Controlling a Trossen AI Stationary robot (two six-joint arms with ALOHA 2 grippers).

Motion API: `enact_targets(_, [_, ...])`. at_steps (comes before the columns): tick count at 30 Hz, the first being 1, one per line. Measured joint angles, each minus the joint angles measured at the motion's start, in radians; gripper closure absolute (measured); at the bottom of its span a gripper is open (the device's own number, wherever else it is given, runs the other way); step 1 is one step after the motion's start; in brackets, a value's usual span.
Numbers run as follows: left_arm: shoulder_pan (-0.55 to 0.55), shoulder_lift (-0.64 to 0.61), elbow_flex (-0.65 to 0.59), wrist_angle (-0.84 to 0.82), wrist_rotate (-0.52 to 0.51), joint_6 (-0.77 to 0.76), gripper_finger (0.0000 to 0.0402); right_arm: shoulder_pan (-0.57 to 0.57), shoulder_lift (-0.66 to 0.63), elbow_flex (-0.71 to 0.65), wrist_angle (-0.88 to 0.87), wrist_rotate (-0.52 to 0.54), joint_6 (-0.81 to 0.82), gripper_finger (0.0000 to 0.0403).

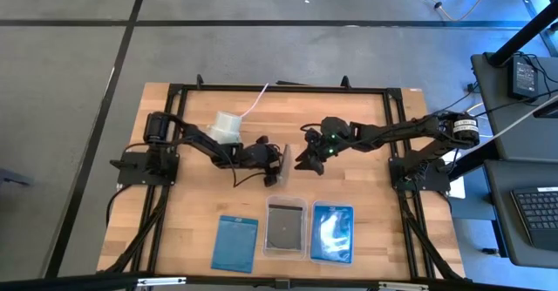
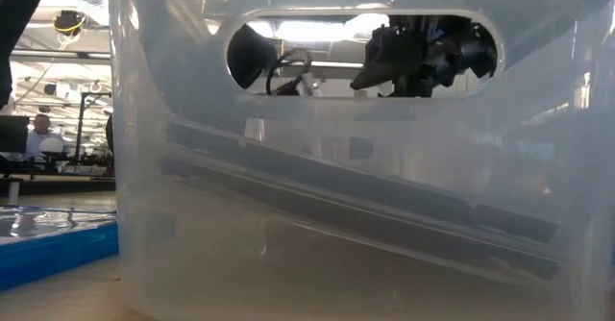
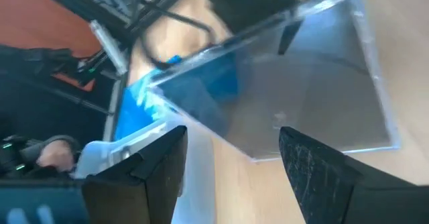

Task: Pick & place jewel cases by type
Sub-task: Put the black cd case into the left transparent bin

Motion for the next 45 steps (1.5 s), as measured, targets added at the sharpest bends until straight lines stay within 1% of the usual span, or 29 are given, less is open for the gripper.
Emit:
enact_targets(6, [0.000, -0.025, 0.005, 0.017, 0.043, -0.009, 0.0183, 0.000, 0.000, 0.000, -0.027, 0.057, 0.001, 0.0163])
enact_targets(10, [-0.001, -0.025, 0.017, 0.017, 0.062, -0.012, 0.0183, 0.000, 0.000, 0.000, -0.036, 0.060, -0.001, 0.0163])
enact_targets(14, [-0.002, -0.025, 0.031, 0.018, 0.087, -0.012, 0.0183, 0.000, 0.000, 0.000, -0.093, 0.064, -0.019, 0.0163])
enact_targets(17, [-0.001, -0.026, 0.049, 0.023, 0.097, -0.012, 0.0183, 0.007, 0.000, 0.000, -0.144, 0.146, -0.051, 0.0163])
enact_targets(23, [-0.001, -0.027, 0.057, 0.022, 0.076, -0.011, 0.0183, 0.018, 0.000, 0.000, -0.314, 0.378, -0.109, 0.0163])
enact_targets(25, [-0.001, -0.027, 0.057, 0.022, 0.075, -0.009, 0.0183, 0.015, 0.000, 0.001, -0.380, 0.414, -0.108, 0.0163])
enact_targets(29, [-0.001, -0.027, 0.057, 0.013, 0.099, 0.016, 0.0183, -0.004, 0.000, 0.001, -0.558, 0.432, -0.106, 0.0163])
enact_targets(31, [-0.001, -0.027, 0.057, 0.009, 0.100, 0.017, 0.0183, -0.008, 0.000, 0.001, -0.603, 0.468, -0.109, 0.0163])
enact_targets(34, [-0.001, -0.026, 0.058, 0.008, 0.101, 0.003, 0.0183, -0.008, -0.018, 0.001, -0.649, 0.529, -0.170, 0.0163])
enact_targets(38, [-0.001, -0.025, 0.059, -0.016, 0.100, 0.020, 0.0183, -0.008, -0.071, 0.002, -0.726, 0.534, -0.271, 0.0163])
enact_targets(40, [0.006, -0.025, 0.059, -0.028, 0.104, 0.018, 0.0183, -0.008, -0.096, 0.002, -0.812, 0.533, -0.316, 0.0163])
enact_targets(42, [0.017, -0.018, 0.059, -0.028, 0.103, 0.018, 0.0183, -0.006, -0.108, -0.002, -0.903, 0.533, -0.344, 0.0163])
enact_targets(45, [0.042, 0.001, 0.059, -0.031, 0.127, 0.018, 0.0183, 0.002, -0.114, -0.027, -0.943, 0.529, -0.365, 0.0163])
